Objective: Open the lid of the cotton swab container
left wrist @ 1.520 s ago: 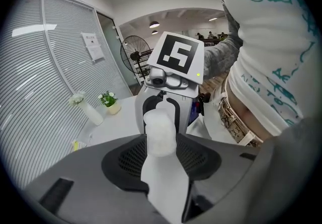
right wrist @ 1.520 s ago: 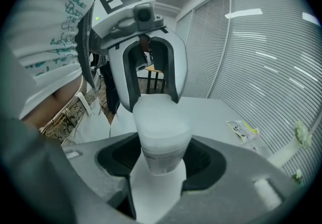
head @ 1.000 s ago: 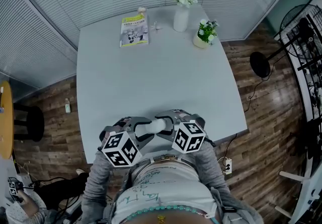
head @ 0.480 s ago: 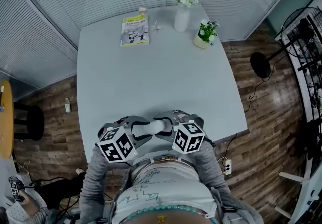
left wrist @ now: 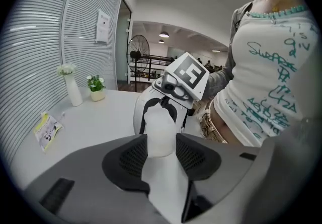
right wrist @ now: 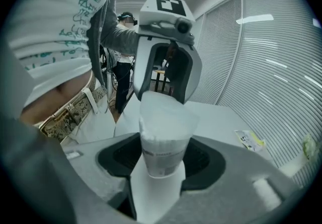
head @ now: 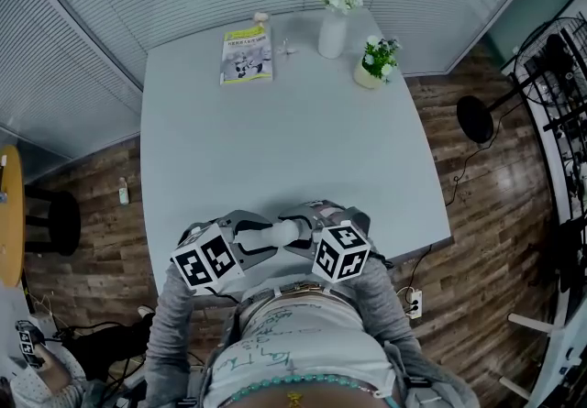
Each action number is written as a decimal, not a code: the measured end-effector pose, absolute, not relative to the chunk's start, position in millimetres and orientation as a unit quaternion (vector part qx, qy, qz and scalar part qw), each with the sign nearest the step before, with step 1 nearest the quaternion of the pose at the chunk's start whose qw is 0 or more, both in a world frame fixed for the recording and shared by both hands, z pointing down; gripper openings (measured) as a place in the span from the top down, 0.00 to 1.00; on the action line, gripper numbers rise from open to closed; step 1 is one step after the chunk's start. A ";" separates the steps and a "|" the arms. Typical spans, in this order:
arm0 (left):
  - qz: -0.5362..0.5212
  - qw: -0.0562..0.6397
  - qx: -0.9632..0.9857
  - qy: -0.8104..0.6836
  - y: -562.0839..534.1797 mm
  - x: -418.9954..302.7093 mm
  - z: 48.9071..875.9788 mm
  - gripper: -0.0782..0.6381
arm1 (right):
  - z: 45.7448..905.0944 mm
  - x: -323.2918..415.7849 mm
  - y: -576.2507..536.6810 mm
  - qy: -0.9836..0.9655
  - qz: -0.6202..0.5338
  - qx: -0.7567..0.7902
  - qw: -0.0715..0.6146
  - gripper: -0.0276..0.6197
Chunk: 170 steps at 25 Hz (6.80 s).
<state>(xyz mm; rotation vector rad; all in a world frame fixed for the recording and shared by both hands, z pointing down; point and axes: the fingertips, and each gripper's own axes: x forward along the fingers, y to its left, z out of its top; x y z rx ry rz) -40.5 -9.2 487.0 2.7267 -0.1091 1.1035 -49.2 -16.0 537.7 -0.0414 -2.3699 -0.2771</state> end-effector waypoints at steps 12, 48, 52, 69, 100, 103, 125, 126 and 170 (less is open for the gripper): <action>0.333 0.063 0.939 -0.061 -16.7 -39.2 476.2 0.64 | 529.0 -49.2 -21.1 -0.937 -0.084 0.005 0.338 0.59; 0.362 -0.138 0.911 -0.141 -26.9 -41.5 469.8 0.75 | 531.4 -34.0 -32.2 -0.938 -0.044 0.042 0.341 0.60; 0.354 -0.128 0.913 -0.159 -35.0 -46.1 463.2 0.81 | 528.0 -34.4 -34.3 -0.941 -0.043 0.045 0.332 0.61; 0.299 -0.119 0.920 -0.222 -70.7 -54.9 425.7 0.83 | 497.6 -43.9 -29.2 -0.974 -0.012 0.026 0.226 0.64; 0.077 0.081 0.977 -0.180 -46.9 -59.7 417.1 0.83 | 429.8 -30.6 -42.1 -0.996 0.053 0.057 0.052 0.65; 0.083 0.093 0.980 -0.155 -42.6 -51.5 423.9 0.70 | 428.2 -30.7 -41.8 -0.996 0.055 0.051 0.046 0.65; 0.075 0.100 0.985 -0.116 -36.2 -33.6 436.1 0.66 | 435.4 -36.1 -33.4 -0.995 0.079 0.006 0.060 0.65; 0.082 0.095 0.985 -0.119 -36.4 -34.0 439.8 0.66 | 438.5 -36.4 -34.0 -0.995 0.077 0.009 0.068 0.65; 0.180 0.169 0.950 -0.190 -70.3 -59.1 578.1 0.67 | 589.4 -61.0 -67.4 -0.970 0.072 -0.066 0.221 0.65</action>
